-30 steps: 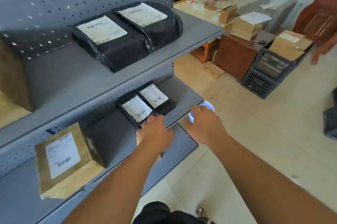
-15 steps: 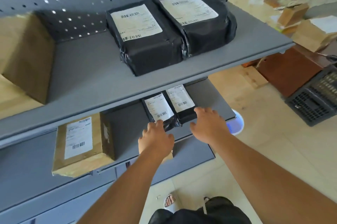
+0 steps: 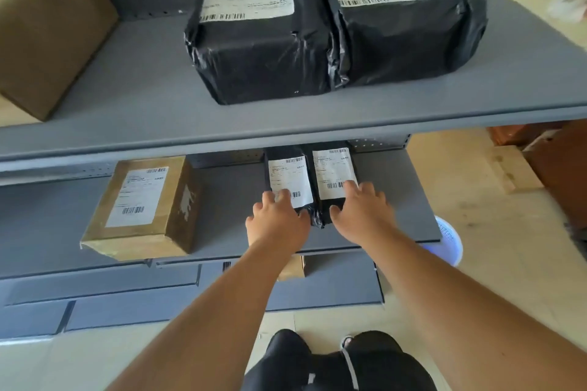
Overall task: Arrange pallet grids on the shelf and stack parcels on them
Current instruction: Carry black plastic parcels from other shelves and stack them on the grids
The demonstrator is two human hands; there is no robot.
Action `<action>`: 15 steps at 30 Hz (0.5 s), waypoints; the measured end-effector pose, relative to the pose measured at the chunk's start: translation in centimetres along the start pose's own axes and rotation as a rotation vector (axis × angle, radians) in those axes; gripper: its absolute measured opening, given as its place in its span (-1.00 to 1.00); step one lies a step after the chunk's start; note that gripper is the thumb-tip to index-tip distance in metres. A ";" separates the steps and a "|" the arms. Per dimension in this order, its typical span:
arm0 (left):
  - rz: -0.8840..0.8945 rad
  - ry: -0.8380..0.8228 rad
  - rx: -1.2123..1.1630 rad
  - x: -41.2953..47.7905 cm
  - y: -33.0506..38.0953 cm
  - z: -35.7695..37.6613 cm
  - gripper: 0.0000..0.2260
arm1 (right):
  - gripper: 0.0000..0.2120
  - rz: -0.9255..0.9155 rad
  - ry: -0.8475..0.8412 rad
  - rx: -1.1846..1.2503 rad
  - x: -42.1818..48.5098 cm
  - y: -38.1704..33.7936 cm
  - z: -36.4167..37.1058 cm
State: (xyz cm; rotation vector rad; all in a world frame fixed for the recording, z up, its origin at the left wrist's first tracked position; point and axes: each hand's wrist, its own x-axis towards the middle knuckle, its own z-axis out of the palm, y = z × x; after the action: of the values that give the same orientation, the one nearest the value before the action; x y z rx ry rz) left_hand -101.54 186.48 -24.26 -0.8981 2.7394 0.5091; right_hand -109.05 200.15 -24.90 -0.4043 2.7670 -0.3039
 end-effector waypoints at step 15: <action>-0.058 0.048 -0.011 8.9 1.8 5.9 -0.41 | -0.33 -0.046 0.037 -0.007 8.1 0.6 6.0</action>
State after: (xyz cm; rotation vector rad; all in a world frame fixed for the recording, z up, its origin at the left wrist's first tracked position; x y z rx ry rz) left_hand -109.11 185.37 -31.97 -1.0013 2.7466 0.4993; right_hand -114.43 197.23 -32.86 -0.4687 2.7994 -0.3155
